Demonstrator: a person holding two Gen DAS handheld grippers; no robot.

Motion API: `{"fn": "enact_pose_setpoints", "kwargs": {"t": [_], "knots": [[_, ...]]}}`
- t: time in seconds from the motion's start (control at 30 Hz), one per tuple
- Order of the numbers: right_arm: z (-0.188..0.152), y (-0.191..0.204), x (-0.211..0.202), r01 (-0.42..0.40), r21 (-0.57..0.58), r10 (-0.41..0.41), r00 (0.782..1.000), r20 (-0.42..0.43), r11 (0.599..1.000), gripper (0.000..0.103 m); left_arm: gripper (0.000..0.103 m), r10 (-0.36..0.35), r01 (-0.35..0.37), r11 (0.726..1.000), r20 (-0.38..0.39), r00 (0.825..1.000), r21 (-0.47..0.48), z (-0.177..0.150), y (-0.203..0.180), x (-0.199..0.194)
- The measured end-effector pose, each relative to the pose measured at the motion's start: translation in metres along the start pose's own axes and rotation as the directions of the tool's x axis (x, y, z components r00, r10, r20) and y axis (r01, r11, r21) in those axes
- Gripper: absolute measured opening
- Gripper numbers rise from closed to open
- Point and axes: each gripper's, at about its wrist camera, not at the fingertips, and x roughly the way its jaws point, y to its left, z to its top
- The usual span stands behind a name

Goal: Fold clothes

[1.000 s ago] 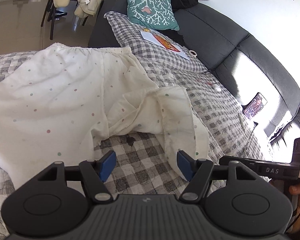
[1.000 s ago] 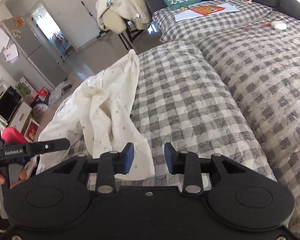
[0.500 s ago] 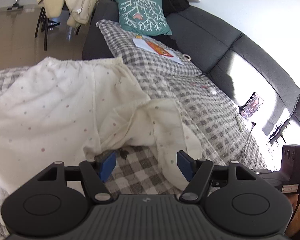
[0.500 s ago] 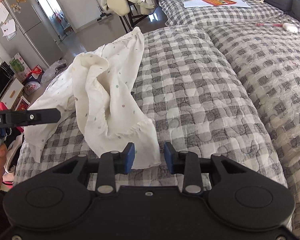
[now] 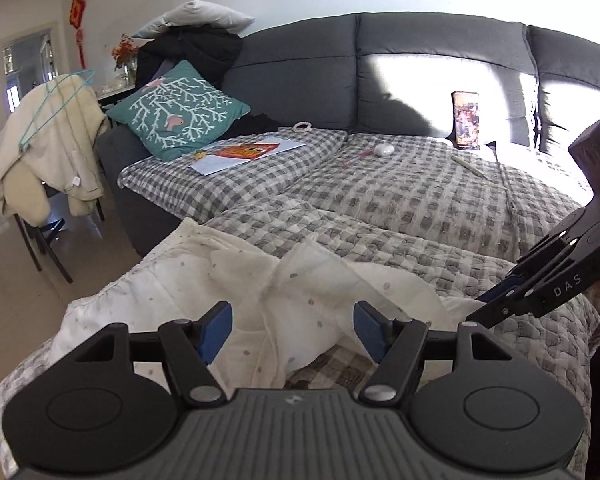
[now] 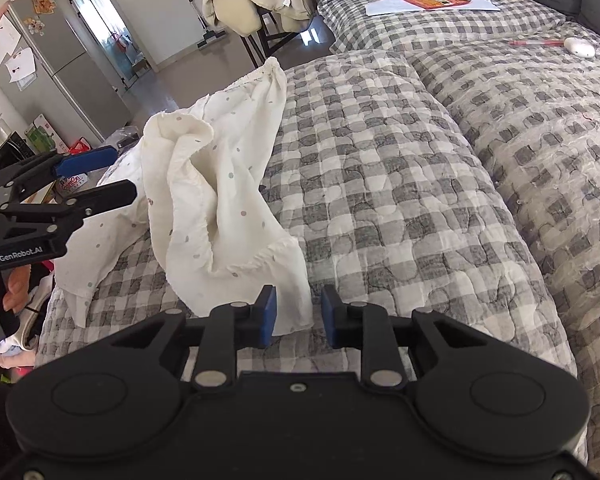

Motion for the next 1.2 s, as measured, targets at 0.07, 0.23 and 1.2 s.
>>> {"fn": "enact_pose_setpoints", "kwargs": {"t": [0.07,0.23,1.2], "knots": [[0.001,0.002,0.001,-0.007,-0.004,0.007,1.0,-0.002,1.0,0.027,0.067,-0.024,0.024,1.0,0.001,1.0,0.012,0.004,0.004,0.008],[0.002,0.006,0.004,-0.031,-0.005,0.031,0.999,-0.009,0.999,0.027,0.063,-0.123,0.121,0.992,-0.039,0.992,-0.039,0.014,0.02,0.03],[0.051,-0.08,-0.051,0.088,0.248,-0.14,0.97,0.2,0.965,0.003,0.0,-0.228,0.242,0.968,-0.175,0.958,0.066,-0.057,-0.063,-0.027]]}}
